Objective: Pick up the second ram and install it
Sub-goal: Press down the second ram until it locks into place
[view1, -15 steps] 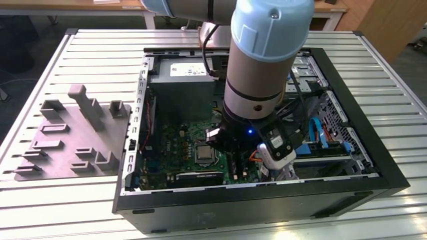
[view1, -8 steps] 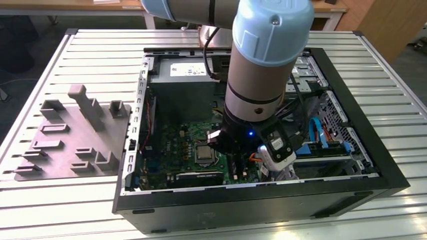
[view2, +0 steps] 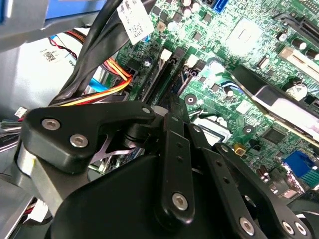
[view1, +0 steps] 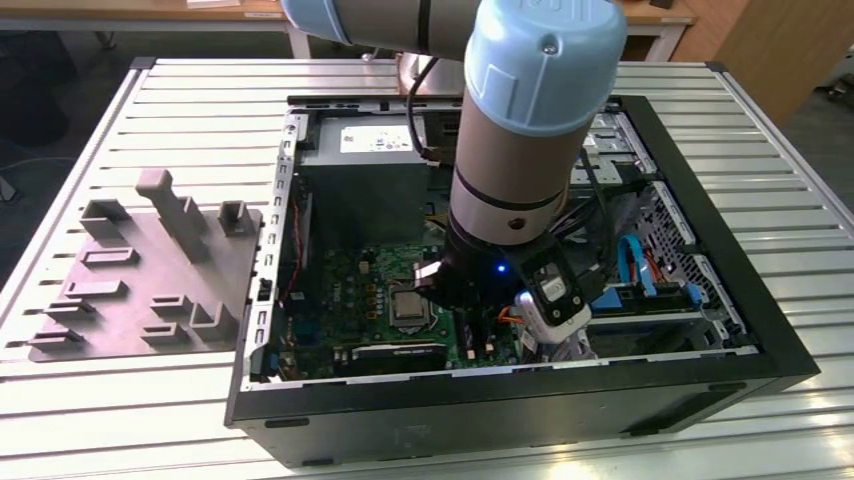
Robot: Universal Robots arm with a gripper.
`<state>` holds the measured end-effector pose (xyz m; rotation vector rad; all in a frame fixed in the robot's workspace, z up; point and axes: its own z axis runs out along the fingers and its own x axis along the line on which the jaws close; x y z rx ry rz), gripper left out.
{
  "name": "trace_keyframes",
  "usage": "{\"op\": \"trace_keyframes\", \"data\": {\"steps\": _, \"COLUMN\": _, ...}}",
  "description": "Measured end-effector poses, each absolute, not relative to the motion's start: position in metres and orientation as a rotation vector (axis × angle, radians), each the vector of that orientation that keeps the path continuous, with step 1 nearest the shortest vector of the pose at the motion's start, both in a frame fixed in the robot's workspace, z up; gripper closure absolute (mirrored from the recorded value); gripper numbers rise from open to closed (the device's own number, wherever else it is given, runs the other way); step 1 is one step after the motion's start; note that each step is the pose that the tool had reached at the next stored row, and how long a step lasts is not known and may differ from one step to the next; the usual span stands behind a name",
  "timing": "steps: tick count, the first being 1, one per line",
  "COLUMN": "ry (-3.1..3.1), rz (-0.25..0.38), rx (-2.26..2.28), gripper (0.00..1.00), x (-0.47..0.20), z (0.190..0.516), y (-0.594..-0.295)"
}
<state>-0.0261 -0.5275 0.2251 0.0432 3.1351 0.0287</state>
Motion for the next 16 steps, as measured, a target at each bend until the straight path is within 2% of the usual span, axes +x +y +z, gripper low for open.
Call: {"op": "trace_keyframes", "data": {"steps": 16, "ry": 3.135, "rz": 0.029, "rx": 0.043, "gripper": 0.9, "x": -0.0261, "z": 0.2175, "y": -0.5275}}
